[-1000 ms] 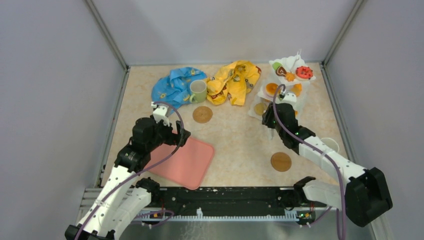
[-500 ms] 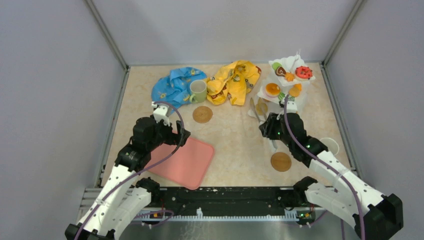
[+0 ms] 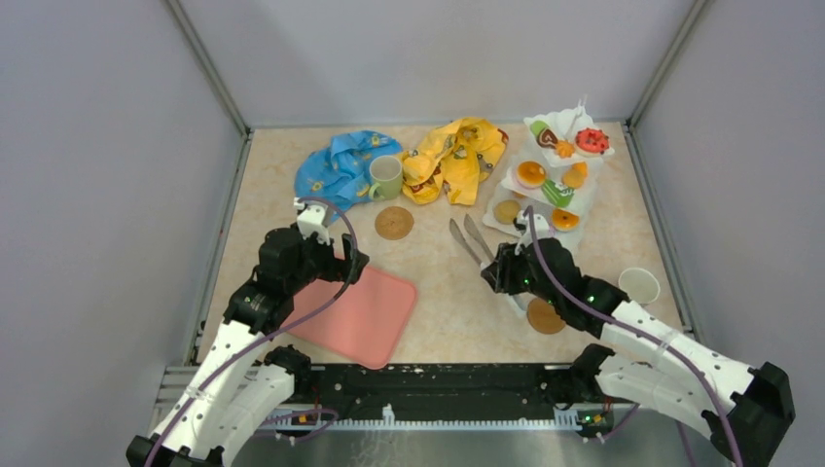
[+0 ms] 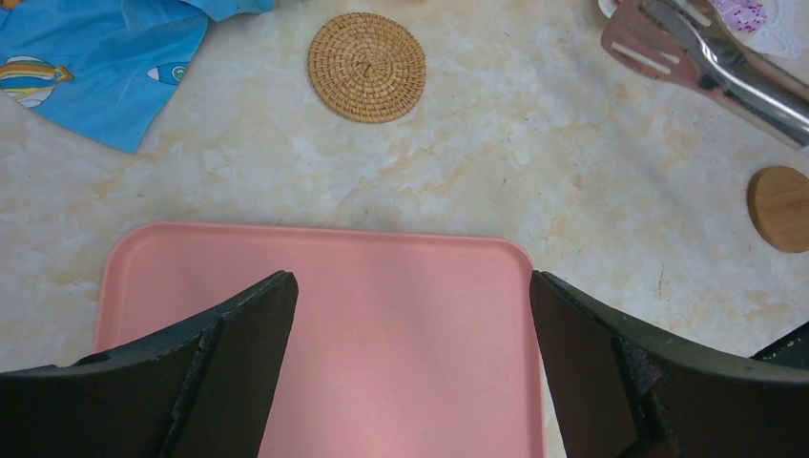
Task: Serve the afternoon tea
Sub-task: Place the clamp on the tray.
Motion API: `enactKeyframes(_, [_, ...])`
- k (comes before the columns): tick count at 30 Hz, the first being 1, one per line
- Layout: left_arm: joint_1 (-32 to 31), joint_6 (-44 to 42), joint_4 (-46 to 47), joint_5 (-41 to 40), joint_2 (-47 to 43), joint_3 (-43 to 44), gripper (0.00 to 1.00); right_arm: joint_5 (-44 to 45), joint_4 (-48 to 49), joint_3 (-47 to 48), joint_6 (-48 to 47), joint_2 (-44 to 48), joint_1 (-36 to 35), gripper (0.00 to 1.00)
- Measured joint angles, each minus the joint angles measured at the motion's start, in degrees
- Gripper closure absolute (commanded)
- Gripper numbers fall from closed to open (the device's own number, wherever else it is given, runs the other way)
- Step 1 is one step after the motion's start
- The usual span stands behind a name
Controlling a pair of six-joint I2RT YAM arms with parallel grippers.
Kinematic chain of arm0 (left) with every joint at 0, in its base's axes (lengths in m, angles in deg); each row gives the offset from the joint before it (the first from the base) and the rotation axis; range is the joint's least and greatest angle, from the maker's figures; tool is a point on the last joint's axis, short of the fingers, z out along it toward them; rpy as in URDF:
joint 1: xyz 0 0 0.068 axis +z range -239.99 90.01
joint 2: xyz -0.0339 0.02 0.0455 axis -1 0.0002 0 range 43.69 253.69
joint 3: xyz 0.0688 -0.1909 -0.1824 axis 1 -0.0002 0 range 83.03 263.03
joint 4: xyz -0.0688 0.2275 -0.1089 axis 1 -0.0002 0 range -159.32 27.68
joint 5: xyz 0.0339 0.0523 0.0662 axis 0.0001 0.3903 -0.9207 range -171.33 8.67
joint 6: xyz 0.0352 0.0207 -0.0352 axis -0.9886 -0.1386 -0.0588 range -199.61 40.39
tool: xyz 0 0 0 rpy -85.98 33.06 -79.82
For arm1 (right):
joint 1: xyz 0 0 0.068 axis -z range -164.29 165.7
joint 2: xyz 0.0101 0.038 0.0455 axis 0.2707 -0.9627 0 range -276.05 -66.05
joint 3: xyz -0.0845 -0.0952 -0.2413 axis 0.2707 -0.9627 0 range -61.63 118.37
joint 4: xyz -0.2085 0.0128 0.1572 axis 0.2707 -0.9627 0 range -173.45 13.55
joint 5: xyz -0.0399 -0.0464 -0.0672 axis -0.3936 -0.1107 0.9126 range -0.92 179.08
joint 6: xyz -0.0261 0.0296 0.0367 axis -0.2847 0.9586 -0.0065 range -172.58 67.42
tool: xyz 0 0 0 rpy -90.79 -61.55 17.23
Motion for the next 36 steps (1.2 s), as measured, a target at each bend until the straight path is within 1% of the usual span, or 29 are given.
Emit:
enactKeyframes(5, [-0.04,0.00,-0.07,-1.01,-0.02,0.00,0.01,-3.52,4.02,-3.91,-2.25,0.46,-5.14,0.61])
enactKeyframes(9, [-0.11,0.26,-0.55,-3.58,-0.17,0.00,0.01,-6.19,8.09,-5.46,-5.18,-1.99,-9.51,0.60])
enactKeyframes(12, [-0.11,1.29,-1.81,-7.54,-0.76,0.28,0.01,-9.18,15.02,-6.73,-9.25,-5.57,-12.90,0.60])
enactKeyframes(15, [-0.11,2.03,-2.86,-11.37,-2.01,0.72,0.01,-11.76,21.33,-7.80,-14.19,-9.90,-14.75,0.58])
enactKeyframes(20, [-0.11,2.73,-3.23,-15.41,-4.59,0.81,0.01,-16.06,28.35,-8.72,-20.81,-17.99,-15.28,0.58])
enactKeyframes(22, [-0.11,2.91,-3.28,-16.20,-5.20,0.81,0.01,-17.66,31.58,-10.34,-22.14,-19.47,-15.28,0.56])
enactKeyframes(26, [-0.11,3.10,-3.41,-16.90,-5.40,0.83,0.01,-20.39,39.50,-16.68,-24.59,-19.74,-15.28,0.51])
enactKeyframes(29, [-0.15,3.13,-3.50,-16.83,-5.20,0.81,0.01,-21.79,40.41,-18.73,-26.05,-19.87,-15.28,0.47])
enactKeyframes(32, [-0.15,3.13,-3.56,-16.79,-4.37,0.83,0.01,-23.15,40.72,-18.82,-26.62,-20.79,-15.28,0.44])
enactKeyframes(36, [-0.15,3.10,-3.69,-16.41,-3.63,0.83,0.01,-23.78,41.75,-19.50,-26.64,-21.33,-15.28,0.38])
